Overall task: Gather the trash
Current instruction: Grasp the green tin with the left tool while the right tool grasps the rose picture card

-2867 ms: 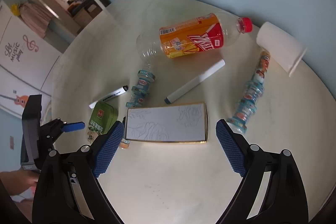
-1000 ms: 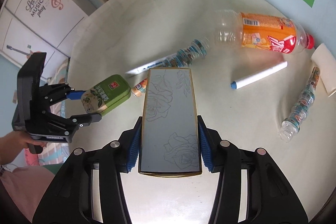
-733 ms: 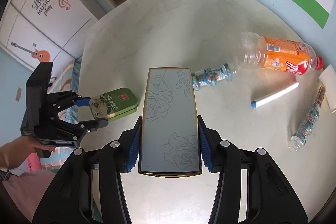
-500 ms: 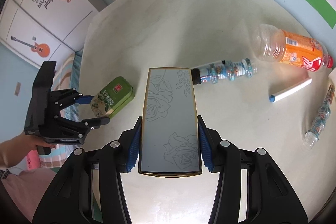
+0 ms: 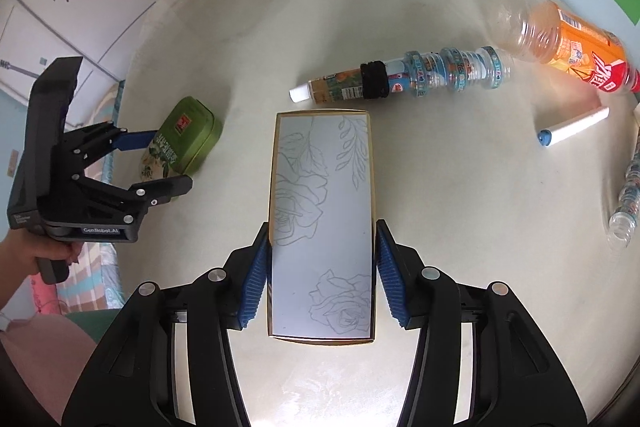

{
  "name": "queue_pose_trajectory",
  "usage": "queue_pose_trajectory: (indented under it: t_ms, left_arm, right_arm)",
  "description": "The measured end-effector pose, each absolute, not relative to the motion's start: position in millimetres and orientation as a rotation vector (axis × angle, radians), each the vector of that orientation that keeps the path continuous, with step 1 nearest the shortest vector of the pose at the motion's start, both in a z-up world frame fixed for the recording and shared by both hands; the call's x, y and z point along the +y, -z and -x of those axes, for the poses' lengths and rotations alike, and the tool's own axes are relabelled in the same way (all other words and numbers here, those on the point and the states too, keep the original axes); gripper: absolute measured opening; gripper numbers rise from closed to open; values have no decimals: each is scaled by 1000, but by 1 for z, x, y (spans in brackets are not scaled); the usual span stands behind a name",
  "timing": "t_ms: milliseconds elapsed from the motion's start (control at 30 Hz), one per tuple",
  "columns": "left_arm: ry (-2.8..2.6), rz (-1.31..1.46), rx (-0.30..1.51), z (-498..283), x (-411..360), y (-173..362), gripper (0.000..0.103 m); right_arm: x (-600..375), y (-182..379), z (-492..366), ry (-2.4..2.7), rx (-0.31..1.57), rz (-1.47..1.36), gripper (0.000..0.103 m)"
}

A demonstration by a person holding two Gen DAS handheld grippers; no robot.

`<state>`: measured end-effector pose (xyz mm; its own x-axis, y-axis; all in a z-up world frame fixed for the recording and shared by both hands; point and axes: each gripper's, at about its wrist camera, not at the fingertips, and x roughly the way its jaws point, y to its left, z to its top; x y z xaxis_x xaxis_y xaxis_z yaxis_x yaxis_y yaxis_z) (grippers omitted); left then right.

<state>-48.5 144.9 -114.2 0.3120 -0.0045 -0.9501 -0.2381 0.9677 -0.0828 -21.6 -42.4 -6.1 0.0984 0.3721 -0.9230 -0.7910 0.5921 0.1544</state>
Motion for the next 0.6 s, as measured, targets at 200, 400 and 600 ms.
queue_pose_trajectory:
  t_ms: [200, 400, 600]
  left_arm:
    - [-177, 218, 1250, 40, 151, 114, 68]
    - [-174, 222, 1255, 38, 154, 111, 60]
    - [-162, 251, 1243, 37, 155, 104, 60]
  right_arm:
    - [-31, 14, 11, -884, 1193, 474, 64]
    - [-19, 23, 10, -874, 1187, 510, 63]
    - [-18, 15, 6, -880, 1187, 468, 50]
